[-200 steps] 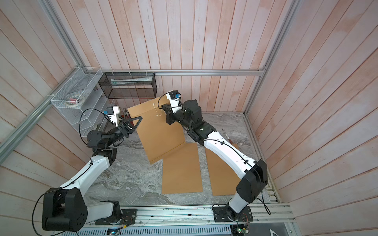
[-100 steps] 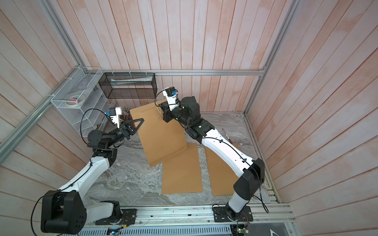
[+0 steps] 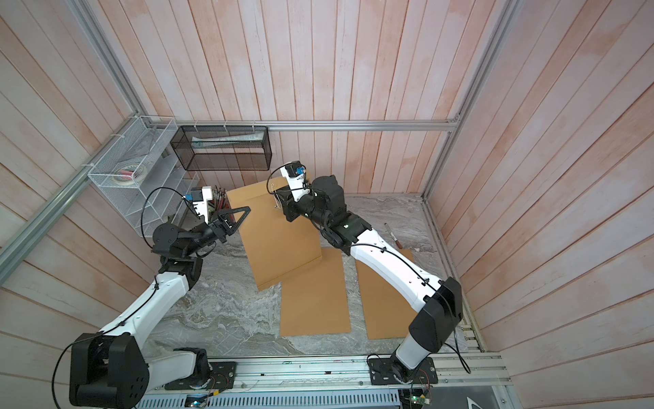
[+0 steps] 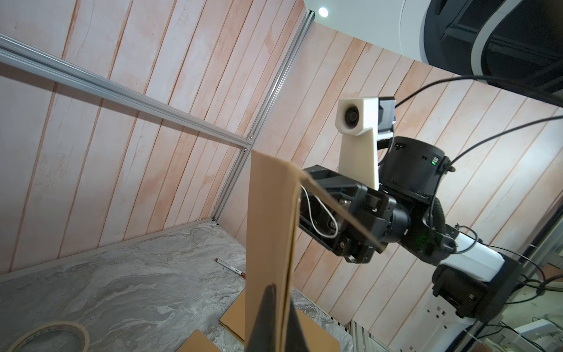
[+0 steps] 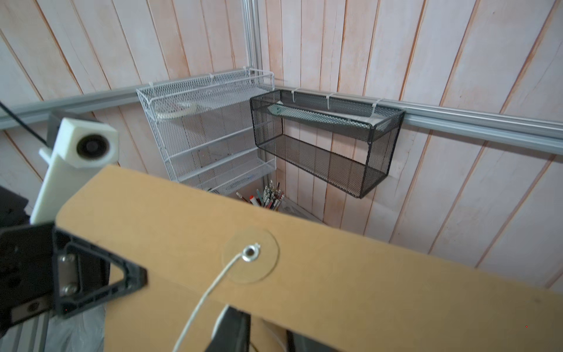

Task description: Open the file bag

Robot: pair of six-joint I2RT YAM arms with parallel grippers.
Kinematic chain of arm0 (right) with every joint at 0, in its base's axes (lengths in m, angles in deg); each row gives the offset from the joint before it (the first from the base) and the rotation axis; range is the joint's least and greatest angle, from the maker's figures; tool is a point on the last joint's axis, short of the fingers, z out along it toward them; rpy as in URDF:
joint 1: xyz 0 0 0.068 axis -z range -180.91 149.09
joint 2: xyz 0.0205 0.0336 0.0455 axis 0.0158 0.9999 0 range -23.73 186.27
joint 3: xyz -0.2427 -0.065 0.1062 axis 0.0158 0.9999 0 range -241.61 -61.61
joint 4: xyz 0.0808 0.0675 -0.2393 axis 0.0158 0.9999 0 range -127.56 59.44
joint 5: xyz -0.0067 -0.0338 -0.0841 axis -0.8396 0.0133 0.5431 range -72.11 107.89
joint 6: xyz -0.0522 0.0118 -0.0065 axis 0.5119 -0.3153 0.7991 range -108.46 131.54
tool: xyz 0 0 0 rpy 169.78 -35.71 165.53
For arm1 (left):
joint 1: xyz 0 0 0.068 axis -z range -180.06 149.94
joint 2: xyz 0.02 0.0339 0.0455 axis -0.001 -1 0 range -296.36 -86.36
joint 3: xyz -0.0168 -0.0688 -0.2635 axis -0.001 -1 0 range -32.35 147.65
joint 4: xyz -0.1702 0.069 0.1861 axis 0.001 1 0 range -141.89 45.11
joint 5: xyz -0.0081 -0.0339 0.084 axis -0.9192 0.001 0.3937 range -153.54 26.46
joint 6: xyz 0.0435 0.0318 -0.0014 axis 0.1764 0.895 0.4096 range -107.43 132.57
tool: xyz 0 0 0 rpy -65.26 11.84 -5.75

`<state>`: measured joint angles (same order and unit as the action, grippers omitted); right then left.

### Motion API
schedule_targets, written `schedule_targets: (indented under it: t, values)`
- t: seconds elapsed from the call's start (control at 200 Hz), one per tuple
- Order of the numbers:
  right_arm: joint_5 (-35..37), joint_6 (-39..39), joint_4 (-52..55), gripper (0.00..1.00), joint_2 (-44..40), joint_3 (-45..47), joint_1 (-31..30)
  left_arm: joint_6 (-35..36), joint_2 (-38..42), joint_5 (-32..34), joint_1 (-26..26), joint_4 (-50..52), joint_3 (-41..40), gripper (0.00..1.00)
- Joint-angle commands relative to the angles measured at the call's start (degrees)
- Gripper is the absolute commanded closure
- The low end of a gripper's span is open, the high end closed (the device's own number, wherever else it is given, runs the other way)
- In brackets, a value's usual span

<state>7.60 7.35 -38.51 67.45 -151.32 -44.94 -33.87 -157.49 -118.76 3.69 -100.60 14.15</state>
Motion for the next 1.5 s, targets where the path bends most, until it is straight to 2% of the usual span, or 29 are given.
schedule_targets:
  t: [0.0,0.215,0.49,0.81,1.2,1.491]
  values:
    - [3.2,0.6,-0.5,0.71,-5.9,5.4,-0.3,2.7,0.1,-0.4,-0.4,1.3,2.2,1.0]
    - [6.7,2.2,1.7,0.56,-12.9,11.9,0.2,1.6,-0.7,-1.8,-0.5,-0.4,2.8,1.0]
    - [7.7,1.6,-0.4,0.44,-17.8,19.0,4.3,-0.8,-0.6,-3.5,-0.5,-2.6,3.3,1.0]
    - [3.1,-0.1,-6.0,0.4,-19.3,23.2,9.3,-2.0,0.0,-5.1,-0.5,-2.8,3.6,1.0]
    - [-2.1,-0.3,-11.3,0.36,-15.1,19.6,10.6,-3.0,-0.5,-7.9,0.9,-4.3,2.1,1.0]
    - [-6.7,-0.3,-13.1,0.35,-13.5,16.2,11.2,0.3,-0.3,-9.6,2.6,-0.8,0.3,1.0]
